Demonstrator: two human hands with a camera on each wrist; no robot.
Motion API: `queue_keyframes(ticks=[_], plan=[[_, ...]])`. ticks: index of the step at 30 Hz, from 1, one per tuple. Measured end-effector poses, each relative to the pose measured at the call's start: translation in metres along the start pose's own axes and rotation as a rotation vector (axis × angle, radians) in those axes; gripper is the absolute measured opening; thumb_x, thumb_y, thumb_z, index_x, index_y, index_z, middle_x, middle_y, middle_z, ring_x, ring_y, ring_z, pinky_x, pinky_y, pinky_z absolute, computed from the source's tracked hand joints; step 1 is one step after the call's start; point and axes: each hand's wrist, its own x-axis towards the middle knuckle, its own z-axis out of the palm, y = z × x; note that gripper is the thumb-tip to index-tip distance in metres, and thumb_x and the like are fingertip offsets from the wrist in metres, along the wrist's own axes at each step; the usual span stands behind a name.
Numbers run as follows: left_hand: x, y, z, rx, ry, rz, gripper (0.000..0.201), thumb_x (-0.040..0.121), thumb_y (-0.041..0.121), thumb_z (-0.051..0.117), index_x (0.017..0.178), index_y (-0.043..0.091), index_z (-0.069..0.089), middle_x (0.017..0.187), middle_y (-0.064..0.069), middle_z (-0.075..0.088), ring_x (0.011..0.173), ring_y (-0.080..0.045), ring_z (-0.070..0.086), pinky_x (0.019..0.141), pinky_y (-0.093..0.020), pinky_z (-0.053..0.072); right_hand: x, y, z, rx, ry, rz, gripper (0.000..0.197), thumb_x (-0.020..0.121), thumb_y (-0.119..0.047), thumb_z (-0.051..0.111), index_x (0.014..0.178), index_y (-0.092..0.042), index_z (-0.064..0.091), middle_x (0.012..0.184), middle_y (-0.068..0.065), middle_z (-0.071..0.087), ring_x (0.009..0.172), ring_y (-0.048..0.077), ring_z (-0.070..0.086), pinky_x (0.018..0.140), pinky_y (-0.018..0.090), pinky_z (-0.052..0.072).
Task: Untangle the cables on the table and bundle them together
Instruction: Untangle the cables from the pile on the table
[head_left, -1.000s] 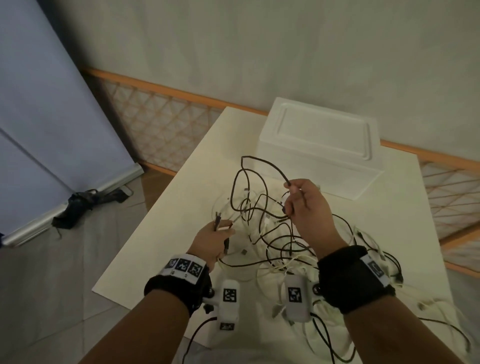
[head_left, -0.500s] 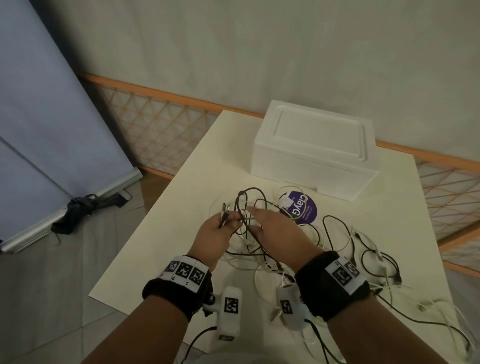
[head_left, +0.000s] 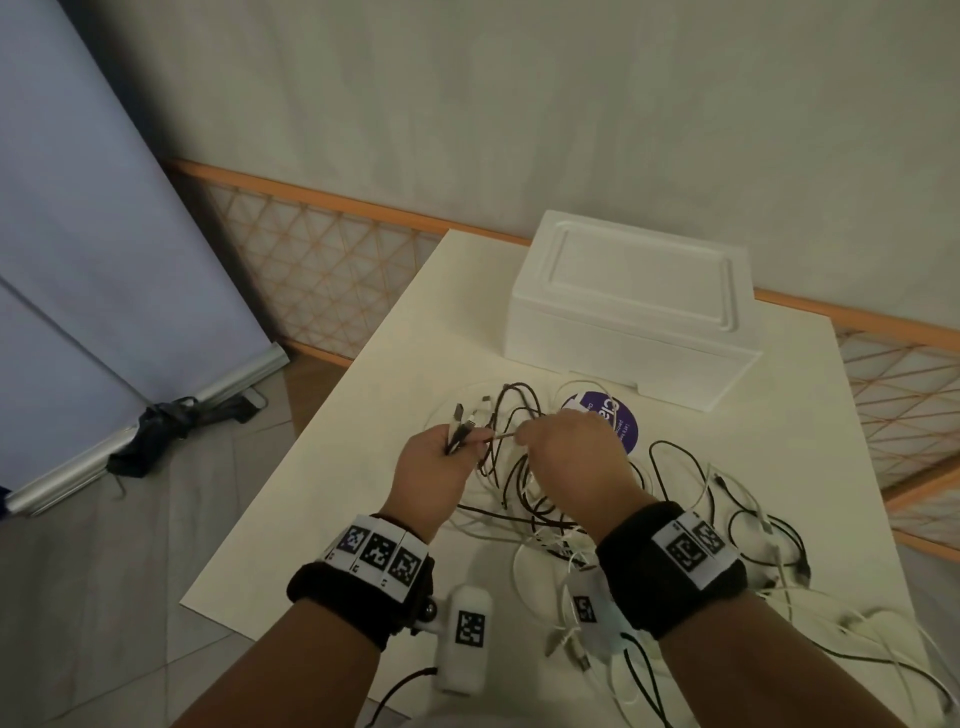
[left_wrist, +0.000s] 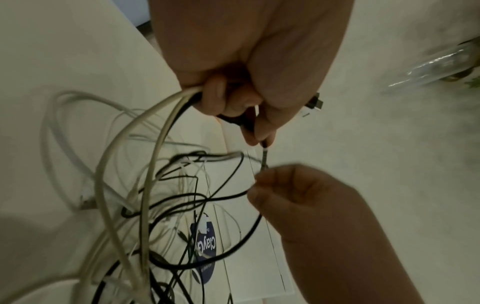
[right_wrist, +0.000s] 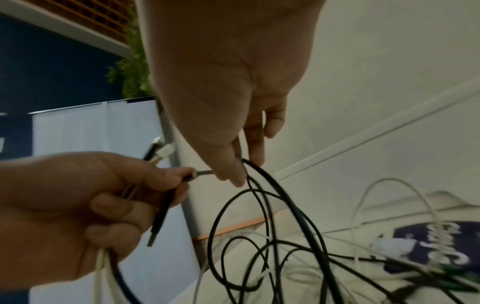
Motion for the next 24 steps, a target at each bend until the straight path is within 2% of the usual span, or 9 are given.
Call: queue_keyframes(ticks=[3, 6, 7, 9, 12, 14, 19, 21, 24], plan=[[0.002, 0.002, -0.006, -0.042, -0.006, -0.014, 0.033, 0.085, 0.001, 0.064, 0.07, 0.029, 0.076, 0.083, -0.013, 0.065, 0.081, -0.021, 0.054, 0.072, -0.021, 0.043, -0.005, 0.007, 0.001, 0.077, 0.081, 0.166, 0.018, 0.079, -0.029, 0.062, 0.097, -0.025, 0.066, 0.087, -0.007, 0.068, 0.085, 0.021, 0.062, 0.074, 0.038, 0.04], [0.001, 0.007, -0.007, -0.058, -0.05, 0.0, 0.029, 0.083, 0.0, 0.065, 0.071, 0.023, 0.077, 0.082, -0.017, 0.071, 0.079, -0.02, 0.059, 0.08, -0.029, 0.046, -0.003, 0.002, 0.001, 0.113, 0.097, 0.013, 0.03, 0.085, -0.039, 0.06, 0.113, -0.029, 0.063, 0.101, -0.011, 0.068, 0.096, 0.018, 0.061, 0.08, 0.038, 0.041], [0.0, 0.009, -0.007, -0.072, -0.042, 0.005, 0.029, 0.084, -0.001, 0.064, 0.071, 0.021, 0.076, 0.078, -0.01, 0.072, 0.074, -0.013, 0.061, 0.076, -0.023, 0.048, -0.002, -0.001, -0.001, 0.146, 0.052, -0.063, 0.025, 0.091, -0.038, 0.054, 0.111, -0.028, 0.064, 0.097, -0.008, 0.069, 0.094, 0.018, 0.062, 0.079, 0.036, 0.041], [0.0, 0.012, -0.004, -0.135, 0.024, 0.002, 0.023, 0.086, -0.003, 0.061, 0.078, 0.015, 0.073, 0.067, 0.007, 0.068, 0.055, -0.001, 0.054, 0.057, -0.011, 0.041, -0.001, 0.001, -0.003, 0.329, -0.059, -0.026, 0.026, 0.098, -0.033, 0.044, 0.107, -0.022, 0.065, 0.092, 0.0, 0.069, 0.089, 0.021, 0.063, 0.079, 0.033, 0.045], [0.007, 0.008, -0.004, -0.294, 0.139, -0.053, 0.01, 0.091, 0.006, 0.059, 0.098, 0.009, 0.065, 0.073, 0.002, 0.057, 0.047, -0.005, 0.037, 0.045, -0.017, 0.032, -0.006, 0.007, -0.003, 0.599, 0.041, 0.186, 0.026, 0.098, -0.032, 0.046, 0.1, -0.016, 0.067, 0.087, 0.002, 0.069, 0.082, 0.019, 0.062, 0.077, 0.034, 0.05], [0.01, 0.006, -0.005, -0.411, 0.161, -0.115, 0.01, 0.097, 0.016, 0.053, 0.096, 0.01, 0.061, 0.079, -0.001, 0.055, 0.044, -0.007, 0.037, 0.044, -0.02, 0.032, -0.01, 0.01, -0.003, 0.694, 0.123, 0.233, 0.023, 0.096, -0.03, 0.051, 0.094, -0.015, 0.069, 0.08, 0.002, 0.069, 0.075, 0.017, 0.062, 0.073, 0.034, 0.051], [0.004, 0.011, 0.009, -0.592, -0.017, -0.153, 0.034, 0.102, 0.03, 0.038, 0.093, 0.008, 0.062, 0.088, -0.004, 0.066, 0.052, -0.009, 0.045, 0.049, -0.021, 0.036, -0.011, -0.007, -0.001, 0.656, 0.143, 0.135, 0.019, 0.093, -0.032, 0.057, 0.09, -0.018, 0.07, 0.071, -0.003, 0.065, 0.068, 0.015, 0.059, 0.064, 0.027, 0.046], [0.002, 0.013, 0.014, -0.636, -0.083, -0.151, 0.033, 0.1, 0.031, 0.039, 0.098, 0.01, 0.064, 0.089, -0.003, 0.067, 0.056, -0.009, 0.047, 0.059, -0.024, 0.037, -0.011, -0.011, 0.003, 0.639, 0.138, 0.124, 0.019, 0.093, -0.032, 0.057, 0.085, -0.019, 0.068, 0.063, -0.006, 0.057, 0.061, 0.013, 0.052, 0.058, 0.026, 0.042], [0.0, 0.017, 0.017, -0.649, -0.155, -0.14, 0.024, 0.09, 0.03, 0.05, 0.095, 0.011, 0.064, 0.088, -0.003, 0.067, 0.067, -0.014, 0.049, 0.07, -0.029, 0.04, -0.011, -0.01, 0.005, 0.611, 0.124, 0.112, 0.022, 0.094, -0.034, 0.054, 0.083, -0.019, 0.066, 0.063, -0.006, 0.056, 0.06, 0.013, 0.051, 0.059, 0.033, 0.047]])
